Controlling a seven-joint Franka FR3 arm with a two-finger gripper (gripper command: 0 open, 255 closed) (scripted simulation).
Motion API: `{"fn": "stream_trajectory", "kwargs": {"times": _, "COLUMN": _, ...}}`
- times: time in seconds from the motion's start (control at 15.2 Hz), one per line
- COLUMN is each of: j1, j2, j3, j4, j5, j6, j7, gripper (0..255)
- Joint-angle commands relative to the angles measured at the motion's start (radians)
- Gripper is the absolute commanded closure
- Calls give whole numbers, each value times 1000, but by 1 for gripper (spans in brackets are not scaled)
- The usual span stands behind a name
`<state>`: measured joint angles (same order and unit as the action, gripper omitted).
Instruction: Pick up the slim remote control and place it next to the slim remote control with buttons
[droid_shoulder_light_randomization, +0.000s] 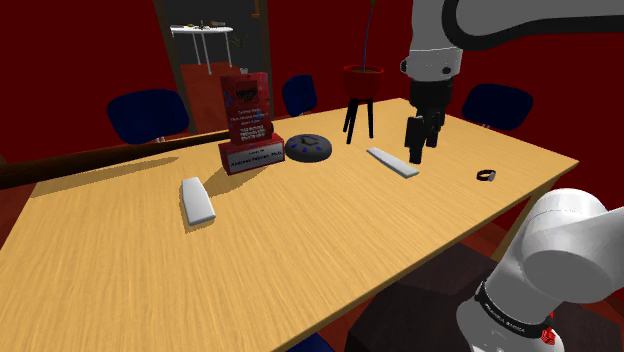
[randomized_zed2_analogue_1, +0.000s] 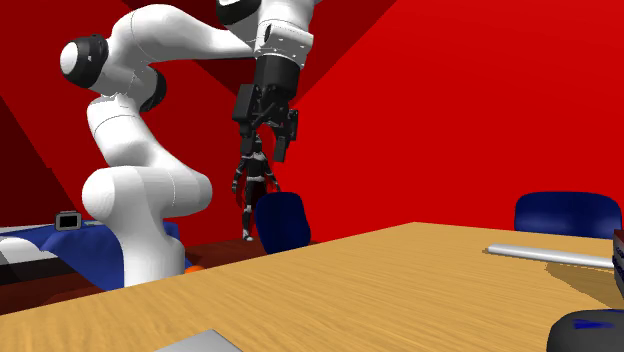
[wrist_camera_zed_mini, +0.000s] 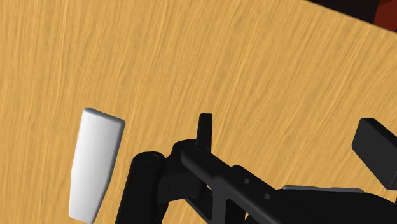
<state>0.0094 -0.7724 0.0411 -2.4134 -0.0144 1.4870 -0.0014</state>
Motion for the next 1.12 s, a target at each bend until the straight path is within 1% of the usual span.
{"fn": "stream_trajectory", "kwargs": {"times": 0.0, "j1": 0, "j2": 0, "j3": 0, "j4": 0, "j5": 0, "j6": 0, "j7": 0, "gripper": 0}}
{"fn": "stream_trajectory", "kwargs": {"times": 0.53, "j1": -78, "j2": 165, "j3": -106, "j4": -25, "j5": -67, "j6": 240, "j7": -40, "gripper": 0}}
{"fn": "stream_trajectory", "kwargs": {"times": 1.06, "j1": -140, "j2": 384, "j3": -212, "j4": 24, "j5": -91, "j6": 459, "j7": -83, "gripper": 0}}
